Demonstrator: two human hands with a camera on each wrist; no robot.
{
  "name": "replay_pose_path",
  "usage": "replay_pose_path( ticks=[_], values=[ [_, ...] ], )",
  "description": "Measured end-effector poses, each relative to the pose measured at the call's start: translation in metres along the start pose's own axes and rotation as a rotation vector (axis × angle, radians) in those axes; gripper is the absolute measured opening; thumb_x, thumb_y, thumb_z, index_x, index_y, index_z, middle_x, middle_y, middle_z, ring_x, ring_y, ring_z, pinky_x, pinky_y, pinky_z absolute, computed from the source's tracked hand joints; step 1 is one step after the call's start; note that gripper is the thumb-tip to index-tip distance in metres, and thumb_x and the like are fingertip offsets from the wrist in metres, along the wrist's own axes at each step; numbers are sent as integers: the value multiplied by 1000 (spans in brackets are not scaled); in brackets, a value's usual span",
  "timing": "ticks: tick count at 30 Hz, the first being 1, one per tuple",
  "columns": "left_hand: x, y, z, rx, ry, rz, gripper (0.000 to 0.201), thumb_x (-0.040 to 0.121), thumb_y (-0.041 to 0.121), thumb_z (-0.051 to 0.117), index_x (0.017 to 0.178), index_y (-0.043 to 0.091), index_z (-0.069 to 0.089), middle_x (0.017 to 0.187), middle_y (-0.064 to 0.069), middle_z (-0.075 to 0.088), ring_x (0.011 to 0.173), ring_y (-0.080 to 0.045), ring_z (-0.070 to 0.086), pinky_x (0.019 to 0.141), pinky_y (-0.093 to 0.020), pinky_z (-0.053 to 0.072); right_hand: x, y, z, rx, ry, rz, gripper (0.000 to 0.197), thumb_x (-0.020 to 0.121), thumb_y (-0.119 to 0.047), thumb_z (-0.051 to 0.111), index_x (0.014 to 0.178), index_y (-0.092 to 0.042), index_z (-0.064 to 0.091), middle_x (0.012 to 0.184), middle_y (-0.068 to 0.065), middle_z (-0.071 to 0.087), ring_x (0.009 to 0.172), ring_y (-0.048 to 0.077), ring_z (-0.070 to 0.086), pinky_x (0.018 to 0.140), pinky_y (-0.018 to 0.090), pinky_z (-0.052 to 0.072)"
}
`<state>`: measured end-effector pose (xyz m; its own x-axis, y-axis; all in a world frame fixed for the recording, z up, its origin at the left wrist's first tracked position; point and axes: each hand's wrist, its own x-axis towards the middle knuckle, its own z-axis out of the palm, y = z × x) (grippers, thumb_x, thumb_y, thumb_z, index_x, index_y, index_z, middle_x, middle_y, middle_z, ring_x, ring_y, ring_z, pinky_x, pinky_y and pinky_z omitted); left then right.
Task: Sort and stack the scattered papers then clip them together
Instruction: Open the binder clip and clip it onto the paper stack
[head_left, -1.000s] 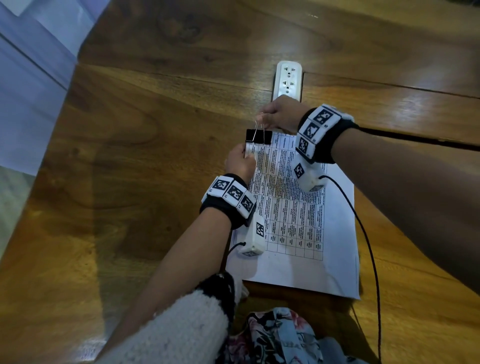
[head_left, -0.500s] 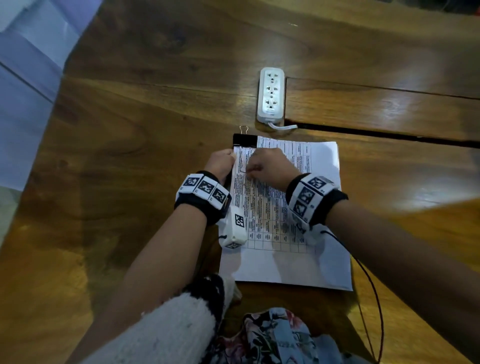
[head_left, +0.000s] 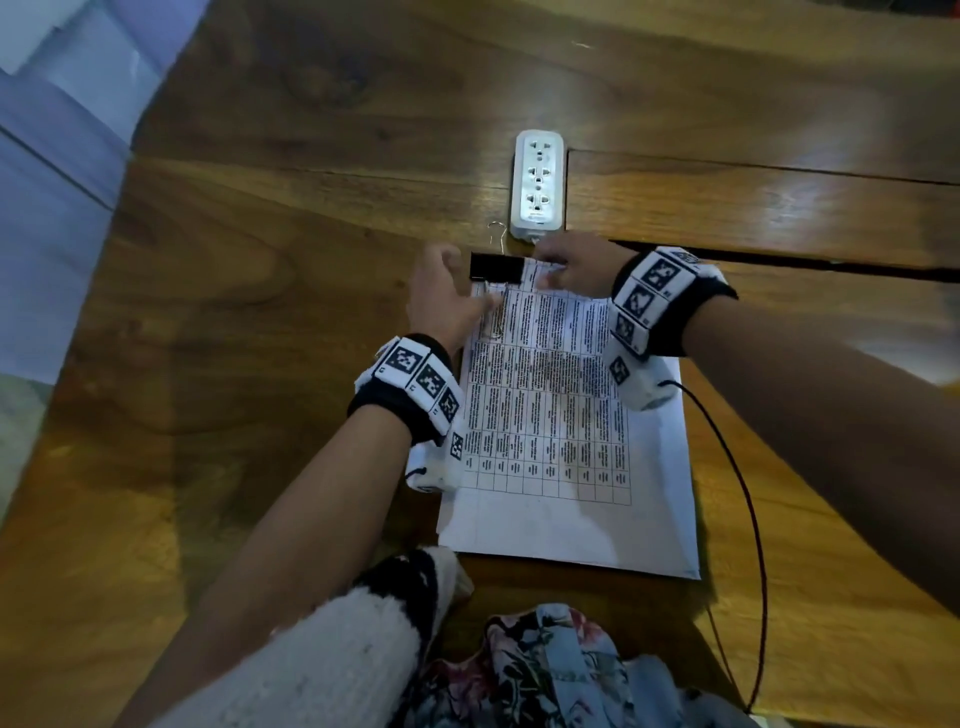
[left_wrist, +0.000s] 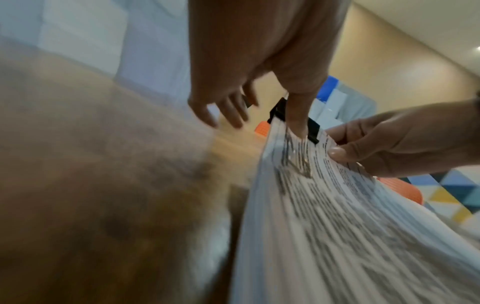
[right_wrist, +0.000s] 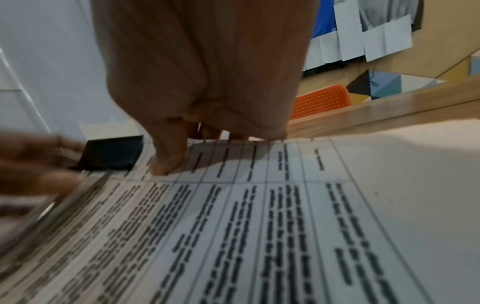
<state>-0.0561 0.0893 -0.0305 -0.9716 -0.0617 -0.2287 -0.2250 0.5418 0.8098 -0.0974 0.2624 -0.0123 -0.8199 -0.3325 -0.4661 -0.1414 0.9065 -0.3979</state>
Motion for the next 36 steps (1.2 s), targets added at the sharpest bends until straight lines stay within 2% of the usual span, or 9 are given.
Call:
replay_pose_path(
  ticks=[3, 5, 8, 13, 20, 23, 26, 29, 36],
  values=[
    [7, 14, -7, 356, 62, 414, 75, 73, 29, 75, 137, 19, 37, 145, 0, 38, 136, -18, 31, 110, -36, 18, -8, 0, 2, 23, 66, -50, 26, 93, -17, 51, 113, 0, 50, 119, 17, 51, 102, 24, 47, 83, 31, 34],
    [13, 20, -11, 502, -62, 491, 71, 75, 33, 72, 137, 24, 40, 151, 2, 33, 144, -17, 20, 115, -40, 8, -14, -1, 1, 34, 106, -75, 26, 92, -15, 52, 113, 0, 51, 118, 17, 53, 101, 23, 48, 84, 31, 36],
    [22, 13, -11, 507, -183, 360, 65, 73, 46, 71, 129, 22, 51, 150, -1, 36, 143, -20, 23, 119, -47, 6, -22, 0, -1, 49, 173, -105, 25, 92, -13, 52, 114, 0, 53, 119, 17, 56, 98, 21, 47, 83, 28, 34],
    [2, 10, -2, -128, -344, -5, 45, 81, 27, 69, 119, 10, 54, 117, -4, 63, 106, -18, 61, 96, -39, 49, -26, 3, 1, 125, 251, -109, 19, 91, -12, 54, 103, 2, 56, 102, 12, 57, 93, 21, 49, 89, 37, 44],
    [-16, 8, 24, -166, -151, -71, 12, 96, 17, 46, 89, 9, 52, 93, -8, 59, 89, -22, 57, 77, -31, 49, -36, 14, -6, 78, 141, 10, 39, 97, -40, 38, 120, -12, 51, 117, 15, 58, 95, 24, 54, 89, 40, 47],
    [-15, 1, 25, -177, -81, -90, 10, 97, 19, 44, 96, 12, 50, 101, -10, 60, 93, -22, 56, 82, -34, 47, -52, 44, -5, 9, 101, 170, 57, 92, -55, 35, 120, -8, 50, 120, 15, 55, 106, 28, 52, 96, 43, 40],
    [-17, 1, 25, -191, -70, -133, 17, 98, 22, 43, 108, 10, 51, 112, -9, 56, 105, -21, 53, 93, -37, 45, -77, 71, 6, 463, 208, 401, 69, 77, -61, 59, 127, -13, 49, 125, 11, 54, 120, 34, 50, 95, 42, 40],
    [-19, 10, 28, -224, -31, -205, 44, 99, 24, 42, 136, 2, 39, 140, -15, 45, 132, -29, 42, 109, -40, 35, -82, 87, 41, 1052, 351, 451, 31, 82, -33, 66, 96, -6, 61, 82, 6, 68, 79, 26, 67, 73, 33, 51],
    [-18, 12, 25, -271, 55, -350, 63, 97, 32, 44, 147, 3, 21, 155, -12, 25, 142, -28, 27, 117, -41, 24, -110, 65, 75, 1310, 379, 357, 31, 95, -11, 45, 126, -6, 47, 111, 13, 60, 95, 29, 60, 85, 44, 50]
  ],
)
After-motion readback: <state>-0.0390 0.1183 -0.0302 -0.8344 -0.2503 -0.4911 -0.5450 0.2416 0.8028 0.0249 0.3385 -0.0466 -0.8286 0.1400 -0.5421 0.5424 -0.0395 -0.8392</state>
